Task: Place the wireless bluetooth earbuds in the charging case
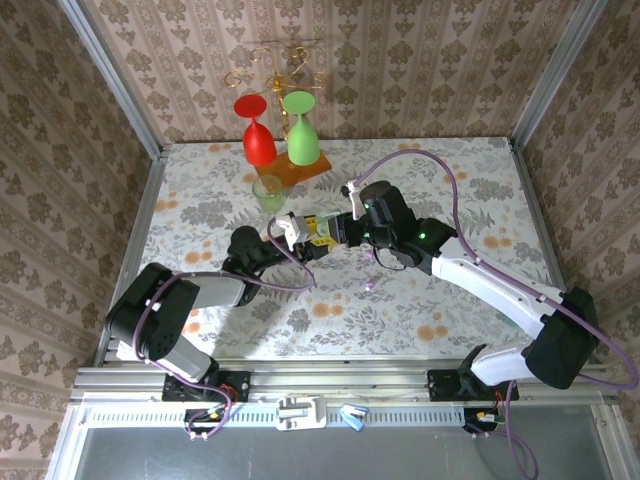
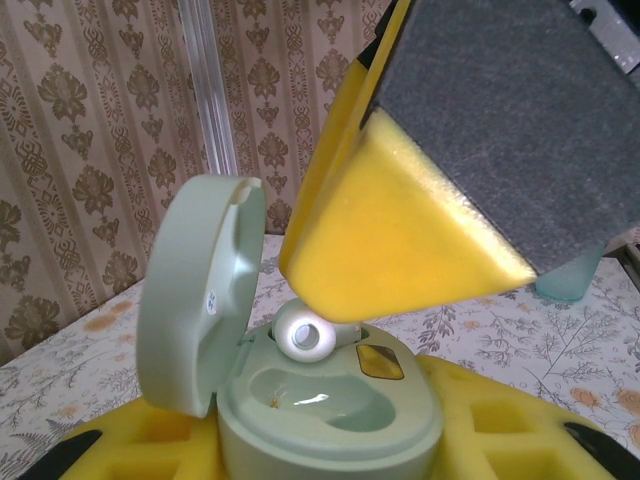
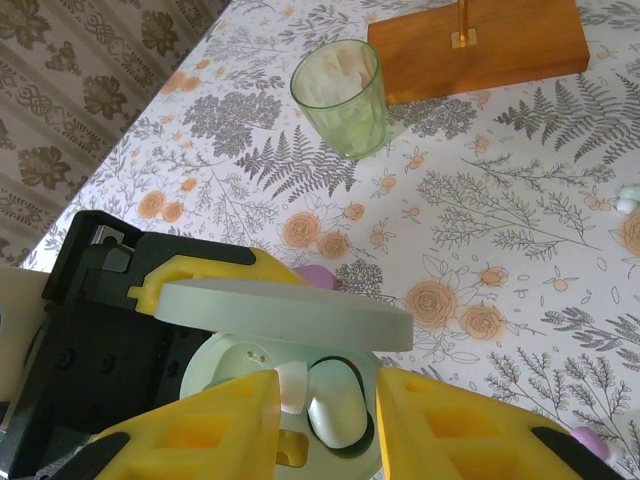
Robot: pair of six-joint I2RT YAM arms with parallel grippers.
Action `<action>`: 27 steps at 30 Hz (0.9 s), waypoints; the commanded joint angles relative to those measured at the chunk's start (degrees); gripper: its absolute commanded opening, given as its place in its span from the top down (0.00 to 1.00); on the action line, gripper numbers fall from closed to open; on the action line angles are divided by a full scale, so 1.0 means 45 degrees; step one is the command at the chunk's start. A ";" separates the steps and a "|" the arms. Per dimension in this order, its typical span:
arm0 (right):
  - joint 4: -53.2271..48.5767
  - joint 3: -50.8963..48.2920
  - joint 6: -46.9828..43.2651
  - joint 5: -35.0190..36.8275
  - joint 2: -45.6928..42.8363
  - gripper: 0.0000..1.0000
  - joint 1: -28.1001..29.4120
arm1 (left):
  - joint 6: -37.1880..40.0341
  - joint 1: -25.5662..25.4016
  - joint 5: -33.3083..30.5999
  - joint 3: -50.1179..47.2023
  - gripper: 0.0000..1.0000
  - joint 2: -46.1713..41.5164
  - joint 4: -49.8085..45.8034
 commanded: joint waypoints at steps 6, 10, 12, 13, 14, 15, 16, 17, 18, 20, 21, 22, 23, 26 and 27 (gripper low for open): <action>-0.0188 0.0405 -0.0310 0.0153 0.0120 0.69 0.0127 | 0.0213 -0.0023 0.0000 -0.0246 0.75 -0.0362 0.0456; -0.0439 0.0551 -0.0515 -0.0008 0.0455 0.71 0.0125 | 0.0195 -0.0019 -0.0058 -0.0326 0.75 -0.0527 0.0454; -0.0454 0.0554 -0.0521 -0.0105 0.0386 0.70 0.0127 | 0.0224 -0.0001 -0.0129 -0.0353 0.75 -0.0531 0.0453; -0.0491 0.0566 -0.0521 -0.0132 0.0376 0.69 0.0128 | 0.0237 0.0000 -0.0167 -0.0347 0.75 -0.0489 0.0443; -0.0522 0.0579 -0.0511 -0.0147 0.0374 0.68 0.0129 | 0.0236 0.0006 -0.0179 -0.0351 0.75 -0.0464 0.0450; -0.0506 0.0590 -0.0511 -0.0162 0.0349 0.66 0.0129 | 0.0229 -0.0003 -0.0182 -0.0334 0.75 -0.0427 0.0453; -0.0500 0.0589 -0.0525 -0.0180 0.0347 0.65 0.0128 | 0.0235 -0.0022 -0.0189 -0.0319 0.75 -0.0401 0.0453; -0.0499 0.0597 -0.0530 -0.0180 0.0358 0.65 0.0129 | 0.0230 -0.0022 -0.0179 -0.0322 0.75 -0.0402 0.0454; -0.0528 0.0609 -0.0524 -0.0196 0.0354 0.65 0.0143 | 0.0235 -0.0023 -0.0172 -0.0314 0.75 -0.0390 0.0454; -0.0526 0.0625 -0.0551 -0.0237 0.0373 0.64 0.0170 | 0.0239 -0.0023 -0.0224 -0.0352 0.75 -0.0411 0.0444; -0.0538 0.0630 -0.0567 -0.0247 0.0400 0.64 0.0169 | 0.0248 -0.0021 -0.0220 -0.0387 0.75 -0.0431 0.0434; -0.0578 0.0644 -0.0569 -0.0238 0.0408 0.65 0.0205 | 0.0235 -0.0021 -0.0228 -0.0406 0.75 -0.0445 0.0441; -0.0607 0.0648 -0.0599 -0.0221 0.0430 0.65 0.0205 | 0.0199 -0.0023 -0.0224 -0.0400 0.75 -0.0472 0.0433; -0.0725 0.0668 -0.0609 -0.0147 0.0433 0.67 0.0221 | 0.0176 -0.0023 -0.0207 -0.0412 0.75 -0.0467 0.0428; -0.0728 0.0633 -0.0627 -0.0169 0.0389 0.68 0.0241 | 0.0172 -0.0016 -0.0198 -0.0407 0.75 -0.0466 0.0438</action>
